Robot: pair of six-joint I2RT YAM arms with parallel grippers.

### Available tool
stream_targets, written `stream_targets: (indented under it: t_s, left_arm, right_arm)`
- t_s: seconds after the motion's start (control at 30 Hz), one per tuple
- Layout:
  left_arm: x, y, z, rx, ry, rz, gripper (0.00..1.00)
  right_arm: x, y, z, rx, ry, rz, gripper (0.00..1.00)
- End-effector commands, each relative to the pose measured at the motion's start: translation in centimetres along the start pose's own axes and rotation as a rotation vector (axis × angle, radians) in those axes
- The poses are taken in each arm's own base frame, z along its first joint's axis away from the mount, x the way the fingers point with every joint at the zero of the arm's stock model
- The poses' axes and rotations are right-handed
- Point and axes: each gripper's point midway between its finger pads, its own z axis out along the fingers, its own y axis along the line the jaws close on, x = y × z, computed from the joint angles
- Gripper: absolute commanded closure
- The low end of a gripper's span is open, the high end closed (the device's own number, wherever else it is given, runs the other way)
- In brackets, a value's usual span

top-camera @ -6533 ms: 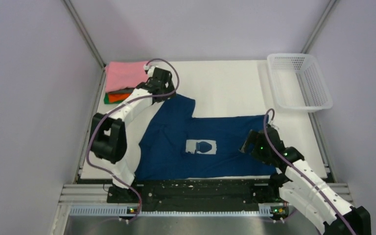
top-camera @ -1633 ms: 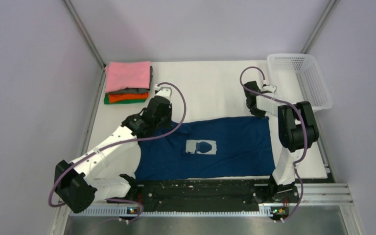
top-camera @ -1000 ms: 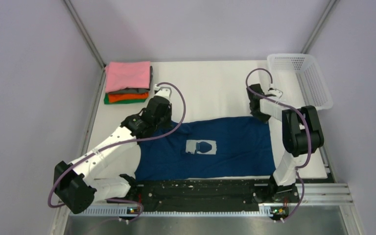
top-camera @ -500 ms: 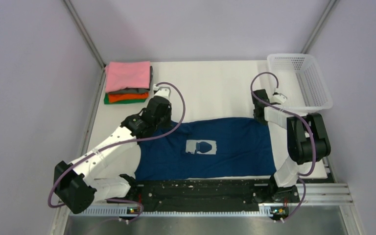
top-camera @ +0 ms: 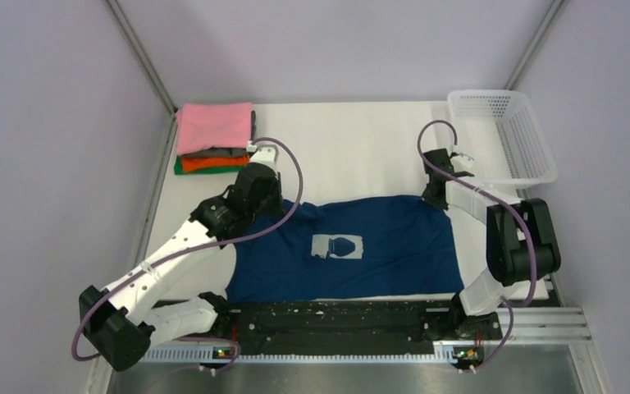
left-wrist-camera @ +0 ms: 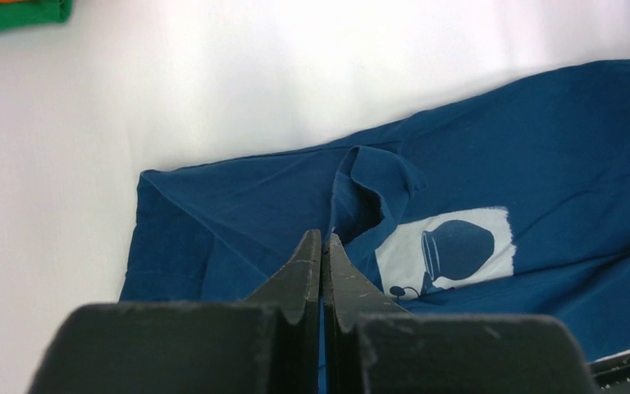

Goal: Fold and stack the t-shirts
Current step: Fold the other side of the tshirt into a rectangle

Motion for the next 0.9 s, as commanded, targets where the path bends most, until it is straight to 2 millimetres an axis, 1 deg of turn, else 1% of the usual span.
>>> stream_targets:
  t_s: [0.0,0.17,0.33,0.4,0.5,0.67,0.87]
  left_arm:
    - [0.3,-0.7,-1.7,0.071,-0.014,-0.046,1.0]
    - [2.1,-0.5,-3.1,0.112,0.009,-0.082,1.0]
    - [3.8,0.2,-5.0,0.134,0.021,-0.138,1.0]
    - [4.2,0.2,-6.1,0.166,0.009,-0.167,1.0]
    - [5.2,0.1,-7.0,0.204,0.011,-0.211,1.0]
    - [7.4,0.8,-7.8,0.191,0.058,-0.297,1.0]
    - [8.8,1.6,-8.7,0.185,0.07,-0.351,1.0]
  right_arm:
    - [0.2,-0.5,-2.9,-0.045,-0.016,-0.08,1.0]
    - [-0.1,-2.0,-4.7,-0.047,-0.051,-0.09,1.0]
    - [-0.6,-3.2,-6.3,-0.057,-0.092,-0.1,1.0]
    - [-0.4,-3.6,-6.7,-0.061,-0.099,-0.111,1.0]
    - [-0.3,-4.3,-7.3,-0.06,-0.112,-0.119,1.0]
    - [-0.3,-4.5,-8.0,-0.09,-0.124,-0.117,1.0]
    - [0.3,-4.6,-8.3,-0.109,-0.108,-0.13,1.0]
